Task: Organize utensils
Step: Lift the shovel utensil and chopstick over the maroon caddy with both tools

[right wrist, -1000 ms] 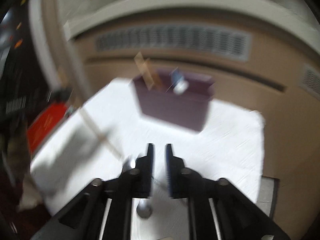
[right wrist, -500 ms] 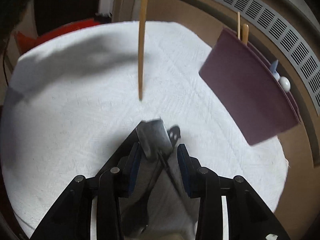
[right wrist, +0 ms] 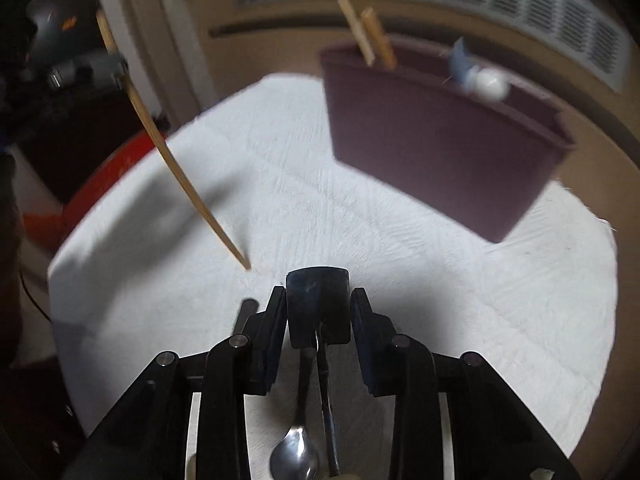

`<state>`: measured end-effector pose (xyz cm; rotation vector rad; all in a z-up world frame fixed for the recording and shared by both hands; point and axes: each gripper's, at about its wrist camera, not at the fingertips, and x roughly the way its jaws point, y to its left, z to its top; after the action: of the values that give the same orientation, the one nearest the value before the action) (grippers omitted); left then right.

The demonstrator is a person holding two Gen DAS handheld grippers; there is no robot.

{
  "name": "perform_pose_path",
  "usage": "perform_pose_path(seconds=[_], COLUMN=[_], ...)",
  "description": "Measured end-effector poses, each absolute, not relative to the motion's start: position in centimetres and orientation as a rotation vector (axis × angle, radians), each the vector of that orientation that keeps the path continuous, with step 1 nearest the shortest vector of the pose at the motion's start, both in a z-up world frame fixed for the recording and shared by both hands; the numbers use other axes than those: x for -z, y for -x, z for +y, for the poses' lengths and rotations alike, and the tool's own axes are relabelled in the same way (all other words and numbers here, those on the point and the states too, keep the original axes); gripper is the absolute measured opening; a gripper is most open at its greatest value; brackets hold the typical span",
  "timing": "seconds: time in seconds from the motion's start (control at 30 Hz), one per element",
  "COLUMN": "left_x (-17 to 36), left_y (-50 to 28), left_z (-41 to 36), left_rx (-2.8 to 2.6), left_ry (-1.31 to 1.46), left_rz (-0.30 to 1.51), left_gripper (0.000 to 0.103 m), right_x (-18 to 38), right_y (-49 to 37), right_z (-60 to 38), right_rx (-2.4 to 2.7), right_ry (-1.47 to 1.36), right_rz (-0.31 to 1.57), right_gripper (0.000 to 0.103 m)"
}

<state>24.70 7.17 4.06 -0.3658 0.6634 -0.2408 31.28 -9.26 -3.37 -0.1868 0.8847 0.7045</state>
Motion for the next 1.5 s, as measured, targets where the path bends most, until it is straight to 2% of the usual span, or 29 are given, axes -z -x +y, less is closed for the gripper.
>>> perform_pose_path(seconds=[0.23,0.53,0.67,0.77,0.97,1.03,1.1,1.13,1.33,1.5], left_x=[-5.4,-15.1,-17.8,-18.1,-11.9,-8.0,-4.6,-2.9,4.0,6.4], left_y=[-25.2,-27.6,-30.4,-32.5,-35.4,-36.6,-37.4,-37.8,-40.5,-42.7], left_z=[6.3,4.1,4.1,4.4,6.5,7.9,9.6,10.6,13.3,10.9], left_rx=[0.251,0.292,0.298,0.317,0.253,0.216,0.157,0.103,-0.133,-0.232], left_ry=[0.348,0.207,0.195,0.199,0.226,0.297,0.384,0.432,0.558,0.383], left_rz=[0.628,0.379,0.306,0.323,0.487,0.624,0.739,0.791,0.973,1.017], left_gripper=[0.005,0.005,0.005,0.005,0.008,0.015,0.030,0.031,0.033,0.033], right_x=[-2.8,-16.0,-17.1,-16.7,-14.2,-13.2,-12.0,-11.4,-9.1,-7.3], right_y=[-31.2,-32.7,-36.0,-38.2,-38.8,-38.4,-37.6,-37.2,-35.3,-34.8], right_z=[-13.8,-13.6,-11.8,-11.6,-13.9,-14.3,-14.9,-15.1,-15.6,-15.9], right_rx=[-0.620,-0.573,-0.532,-0.505,-0.482,-0.464,-0.458,-0.453,-0.429,-0.406], right_ry=[-0.067,-0.104,-0.067,-0.080,-0.076,-0.067,-0.065,-0.062,-0.045,-0.055], right_rz=[0.707,0.310,0.249,0.288,0.330,0.355,0.378,0.386,0.409,0.451], right_gripper=[0.029,0.029,0.029,0.029,0.029,0.029,0.029,0.029,0.029,0.029])
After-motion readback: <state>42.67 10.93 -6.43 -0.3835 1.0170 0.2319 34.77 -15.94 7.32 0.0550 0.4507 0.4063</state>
